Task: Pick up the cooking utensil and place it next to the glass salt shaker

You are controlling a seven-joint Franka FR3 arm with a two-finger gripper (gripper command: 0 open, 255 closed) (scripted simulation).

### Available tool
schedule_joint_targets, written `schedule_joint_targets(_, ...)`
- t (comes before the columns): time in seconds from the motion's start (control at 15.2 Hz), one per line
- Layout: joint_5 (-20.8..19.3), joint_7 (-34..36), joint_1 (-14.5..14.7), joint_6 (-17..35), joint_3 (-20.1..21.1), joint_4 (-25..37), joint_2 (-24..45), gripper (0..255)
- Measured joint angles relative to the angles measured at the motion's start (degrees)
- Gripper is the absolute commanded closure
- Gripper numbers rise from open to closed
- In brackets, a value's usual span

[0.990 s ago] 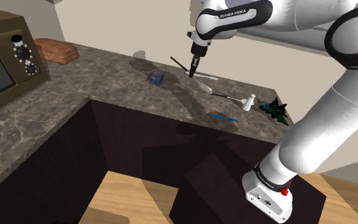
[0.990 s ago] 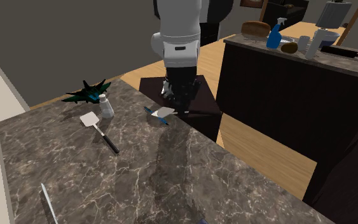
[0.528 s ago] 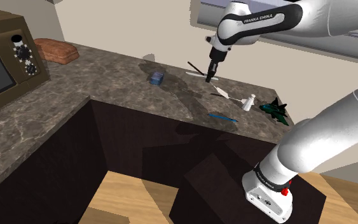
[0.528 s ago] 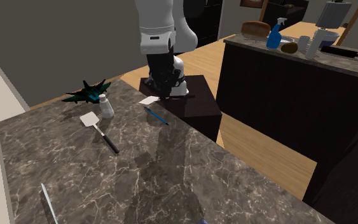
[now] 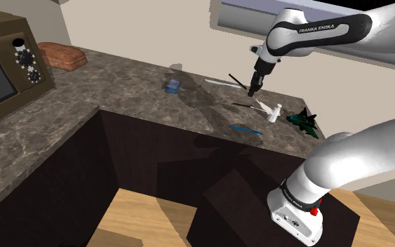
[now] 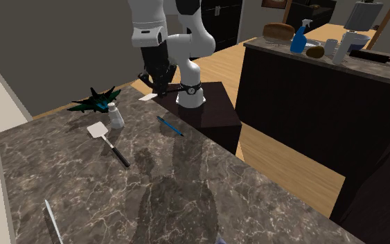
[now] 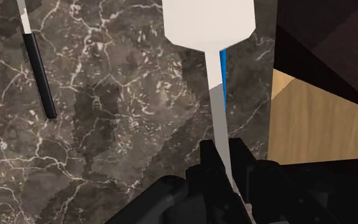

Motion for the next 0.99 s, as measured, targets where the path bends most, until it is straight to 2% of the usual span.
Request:
schedule_joint_targets(0.4,-4.30,-5.39,-4.79,-2.62,-4.00,-7.01,-9.74,255)
schedule_joint_targets(0.99,-12.22,-16.07,-13.77,-9.02,-11.79,-11.57,-21.11,255)
